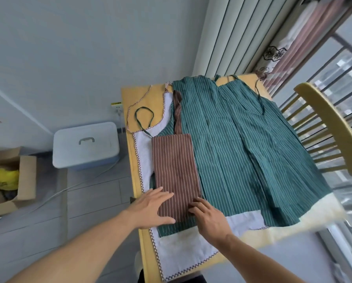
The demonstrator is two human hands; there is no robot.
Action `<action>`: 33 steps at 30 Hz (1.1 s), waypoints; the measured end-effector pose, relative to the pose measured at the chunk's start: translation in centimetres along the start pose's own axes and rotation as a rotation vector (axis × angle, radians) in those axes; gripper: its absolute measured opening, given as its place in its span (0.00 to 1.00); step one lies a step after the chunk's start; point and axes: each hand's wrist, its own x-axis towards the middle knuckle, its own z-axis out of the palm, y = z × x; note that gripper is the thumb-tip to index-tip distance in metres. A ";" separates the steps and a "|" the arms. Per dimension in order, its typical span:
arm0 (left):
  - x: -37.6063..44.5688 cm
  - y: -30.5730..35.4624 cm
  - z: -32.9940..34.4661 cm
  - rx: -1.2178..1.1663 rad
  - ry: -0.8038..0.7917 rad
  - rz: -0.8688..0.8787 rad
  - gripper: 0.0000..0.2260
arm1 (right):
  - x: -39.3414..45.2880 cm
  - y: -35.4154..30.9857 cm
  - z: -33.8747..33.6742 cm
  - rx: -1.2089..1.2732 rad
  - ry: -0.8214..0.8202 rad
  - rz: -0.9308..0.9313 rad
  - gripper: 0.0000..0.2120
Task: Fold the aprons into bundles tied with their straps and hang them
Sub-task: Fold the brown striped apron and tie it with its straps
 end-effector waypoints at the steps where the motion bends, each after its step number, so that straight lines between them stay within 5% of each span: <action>1: -0.7 0.2 1.0 0.002 -0.022 0.010 0.44 | 0.1 0.0 -0.7 0.015 0.050 0.008 0.17; 8: -1.3 0.4 2.9 -0.248 0.382 -0.053 0.25 | 1.8 -0.8 -5.5 0.294 0.263 0.070 0.09; 13: -1.8 1.3 -2.8 -0.640 0.385 -0.074 0.08 | 3.1 -0.6 -9.7 0.569 0.292 0.247 0.05; 19: -2.8 2.5 -5.5 -0.858 0.225 -0.049 0.13 | 3.4 -0.8 -13.1 0.831 0.247 0.389 0.05; 24: -0.5 -1.0 -0.3 -0.884 0.136 -0.171 0.37 | 2.8 -0.5 -11.0 1.128 0.019 0.527 0.14; 27: -1.8 0.7 -1.2 -0.894 0.170 -0.235 0.21 | 2.8 0.2 -9.3 1.284 -0.157 0.558 0.25; 29: -1.4 1.0 -1.3 -0.920 0.193 -0.272 0.15 | 3.5 0.7 -8.2 1.190 -0.268 0.537 0.18; 33: 0.4 -0.3 -1.3 -0.986 0.251 -0.323 0.20 | 5.8 1.4 -6.0 0.975 -0.226 0.558 0.07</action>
